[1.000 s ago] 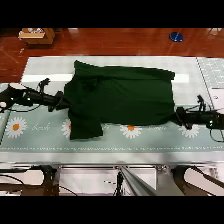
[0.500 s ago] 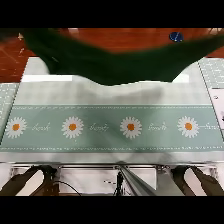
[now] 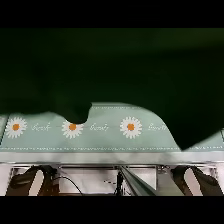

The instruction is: Fold the shirts.

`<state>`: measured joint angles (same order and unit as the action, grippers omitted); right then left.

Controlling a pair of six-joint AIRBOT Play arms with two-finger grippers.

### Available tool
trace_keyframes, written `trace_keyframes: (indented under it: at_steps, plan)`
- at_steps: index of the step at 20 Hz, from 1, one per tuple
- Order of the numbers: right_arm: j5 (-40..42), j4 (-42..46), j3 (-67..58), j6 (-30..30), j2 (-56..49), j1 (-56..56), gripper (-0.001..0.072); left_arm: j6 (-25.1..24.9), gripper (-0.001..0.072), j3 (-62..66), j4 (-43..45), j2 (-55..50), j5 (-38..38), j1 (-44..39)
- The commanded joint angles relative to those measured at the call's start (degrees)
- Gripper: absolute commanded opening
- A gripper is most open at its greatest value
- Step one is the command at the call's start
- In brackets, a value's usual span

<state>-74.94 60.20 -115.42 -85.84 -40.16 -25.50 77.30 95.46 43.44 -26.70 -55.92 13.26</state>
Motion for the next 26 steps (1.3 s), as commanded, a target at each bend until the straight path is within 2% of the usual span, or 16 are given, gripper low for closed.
trace_keyframes:
  at_steps: [1,4,7,8,11,12,17,22,24,26]
  plan:
    - [-11.54,8.04,-3.19,-3.1,2.21,0.02,0.0018,11.02,0.0026,1.42,12.61,5.79,-7.96,0.07]
    - [-20.7,11.76,-3.19,-3.06,2.84,0.02,0.0018,15.43,0.0026,2.73,16.44,6.03,-23.89,0.07]
    - [-28.39,11.56,-2.91,-2.32,2.56,0.02,0.0018,17.55,0.0026,2.62,17.94,5.46,-30.29,0.07]
    - [-31.54,11.93,-2.32,-2.29,2.19,0.09,0.0018,17.55,0.0026,2.54,18.14,4.83,-32.37,0.07]
    - [-31.34,14.84,2.84,-0.83,2.25,3.37,0.0017,14.4,0.0026,0.11,21.77,1.57,-42.21,0.07]
    - [-31.32,15.91,5.7,-0.79,1.57,4.46,0.0017,13.03,0.0026,-2.21,22.64,0.52,-43.23,0.07]
    - [-29.99,12.15,19.39,0.13,-6.78,5.73,0.0017,10.01,0.0027,-13.42,20.63,-6.29,-32.35,0.04]
    - [-15.61,6.82,19.71,0.11,-19.74,5.73,0.0017,5.86,0.0026,-16.9,17.03,-21.38,-23.04,-2.1]
    - [-13.07,2.6,19.71,0.11,-24.72,5.92,0.0018,5.2,0.0027,-16.9,16.28,-27.87,-18.95,-4.94]
    - [-11.26,2.95,19.71,0.15,-29.62,8.35,0.0017,4.44,0.0027,-16.9,16.31,-34.07,-13.77,-7.91]
